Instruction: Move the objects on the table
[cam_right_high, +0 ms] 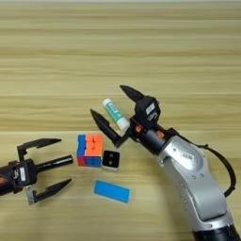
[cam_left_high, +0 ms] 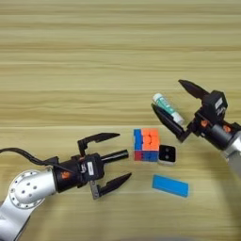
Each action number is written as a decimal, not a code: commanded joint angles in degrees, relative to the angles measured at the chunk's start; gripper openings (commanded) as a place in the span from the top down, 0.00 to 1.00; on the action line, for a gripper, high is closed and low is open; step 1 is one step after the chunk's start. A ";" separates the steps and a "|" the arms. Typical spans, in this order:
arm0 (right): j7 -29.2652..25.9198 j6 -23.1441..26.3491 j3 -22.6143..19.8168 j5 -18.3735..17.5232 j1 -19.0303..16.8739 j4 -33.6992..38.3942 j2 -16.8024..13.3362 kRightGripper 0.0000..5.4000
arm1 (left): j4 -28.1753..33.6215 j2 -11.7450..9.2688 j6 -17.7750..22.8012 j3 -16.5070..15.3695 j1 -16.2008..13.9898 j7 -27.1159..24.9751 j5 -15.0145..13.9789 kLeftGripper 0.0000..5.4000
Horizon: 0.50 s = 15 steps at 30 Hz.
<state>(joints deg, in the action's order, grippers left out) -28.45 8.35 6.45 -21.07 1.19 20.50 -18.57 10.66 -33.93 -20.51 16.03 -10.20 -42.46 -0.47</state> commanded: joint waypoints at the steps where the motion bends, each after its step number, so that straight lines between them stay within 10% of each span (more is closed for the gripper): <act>1: 3.76 2.07 -2.01 2.53 4.22 -5.91 1.36 0.00 | 1.74 -0.06 1.33 -0.27 -0.14 -0.63 -1.35 0.00; 15: 4.91 3.92 -2.75 6.59 11.70 -26.88 3.78 0.00 | 5.72 0.74 3.91 -1.45 -0.08 -0.68 -5.53 0.00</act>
<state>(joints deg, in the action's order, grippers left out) -23.01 11.35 3.55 -15.16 11.63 -5.03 -15.10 15.40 -32.86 -17.76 15.20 -10.42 -42.84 -5.13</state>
